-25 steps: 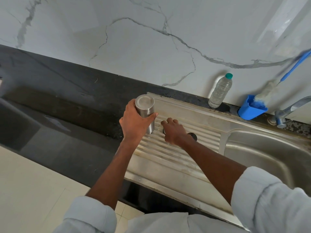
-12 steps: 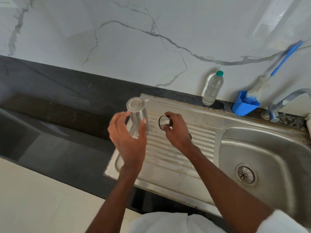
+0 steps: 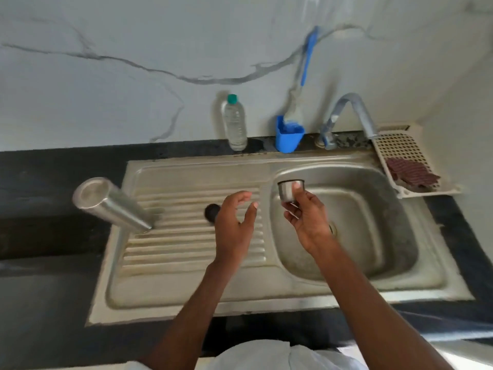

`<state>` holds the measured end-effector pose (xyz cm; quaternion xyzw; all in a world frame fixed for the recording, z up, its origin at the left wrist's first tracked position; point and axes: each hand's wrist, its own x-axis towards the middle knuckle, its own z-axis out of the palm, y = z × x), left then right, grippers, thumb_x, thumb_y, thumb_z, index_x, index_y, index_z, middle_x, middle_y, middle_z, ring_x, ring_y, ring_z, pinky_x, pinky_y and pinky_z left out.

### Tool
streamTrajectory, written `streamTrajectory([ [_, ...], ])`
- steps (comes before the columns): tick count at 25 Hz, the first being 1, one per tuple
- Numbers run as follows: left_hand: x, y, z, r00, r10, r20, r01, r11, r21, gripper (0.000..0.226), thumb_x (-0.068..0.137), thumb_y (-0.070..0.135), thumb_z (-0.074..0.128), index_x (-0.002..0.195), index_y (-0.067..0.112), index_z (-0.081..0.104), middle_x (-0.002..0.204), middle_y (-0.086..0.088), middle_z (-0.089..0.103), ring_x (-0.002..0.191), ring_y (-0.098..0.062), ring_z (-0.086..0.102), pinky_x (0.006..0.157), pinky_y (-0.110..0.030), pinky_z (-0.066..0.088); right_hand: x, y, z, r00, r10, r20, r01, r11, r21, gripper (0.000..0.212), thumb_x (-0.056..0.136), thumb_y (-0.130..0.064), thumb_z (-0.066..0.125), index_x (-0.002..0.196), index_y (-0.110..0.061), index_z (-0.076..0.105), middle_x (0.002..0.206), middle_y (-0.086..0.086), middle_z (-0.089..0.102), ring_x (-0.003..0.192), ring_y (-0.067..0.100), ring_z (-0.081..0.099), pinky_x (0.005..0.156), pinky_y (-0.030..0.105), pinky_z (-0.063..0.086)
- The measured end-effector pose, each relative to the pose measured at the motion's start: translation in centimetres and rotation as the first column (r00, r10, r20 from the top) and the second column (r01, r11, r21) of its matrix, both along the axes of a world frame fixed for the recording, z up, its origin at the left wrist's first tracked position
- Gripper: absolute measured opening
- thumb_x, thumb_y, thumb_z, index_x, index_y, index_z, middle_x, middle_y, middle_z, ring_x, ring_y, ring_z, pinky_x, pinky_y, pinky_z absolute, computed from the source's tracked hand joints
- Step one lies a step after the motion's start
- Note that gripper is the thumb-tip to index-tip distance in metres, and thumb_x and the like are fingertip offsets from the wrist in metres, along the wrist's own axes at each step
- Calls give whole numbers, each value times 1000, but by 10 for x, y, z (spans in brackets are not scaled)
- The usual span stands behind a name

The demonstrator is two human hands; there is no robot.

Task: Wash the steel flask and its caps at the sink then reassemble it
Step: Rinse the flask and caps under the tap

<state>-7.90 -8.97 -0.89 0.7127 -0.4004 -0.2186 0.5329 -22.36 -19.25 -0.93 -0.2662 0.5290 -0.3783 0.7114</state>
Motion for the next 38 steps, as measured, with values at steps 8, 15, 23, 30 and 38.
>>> streamTrajectory([
  [8,-103,-174,-27,980,-128,-153,149,979,137,15,98,11,65,109,10,76,97,0,78,91,-12,72,93,-43,58,-103,-84,-27,894,5,-449,-114,970,-215,57,71,5,87,120,-11,63,109,0,72,98,14,70,84,22,56],
  [15,-131,-292,-34,946,-270,182,203,926,318,46,100,38,64,144,25,56,128,-1,71,113,-19,69,91,-37,56,-140,-153,-66,713,109,-693,-327,925,-191,69,73,-6,87,131,-23,56,113,-5,70,106,16,65,82,28,48],
  [23,-114,-314,-50,942,-195,272,135,965,225,23,97,7,61,74,5,61,66,-6,60,63,-25,55,61,-39,38,-134,-172,-76,696,142,-704,-397,893,-212,69,74,-8,88,132,-21,54,118,-2,68,108,17,62,92,32,50],
  [30,-110,-313,-55,973,-185,138,162,973,162,30,102,13,63,75,23,59,57,18,49,53,7,48,57,-27,33,-117,-166,-85,734,173,-657,-394,897,-203,65,77,-4,85,129,-21,50,114,-5,64,105,15,63,70,3,42],
  [38,-107,-311,-59,975,-203,86,192,975,114,19,104,13,62,91,15,77,70,6,66,59,15,53,61,-21,38,-112,-166,-96,725,193,-662,-402,898,-179,69,76,-5,85,129,-26,47,119,-5,63,109,15,62,78,15,47],
])
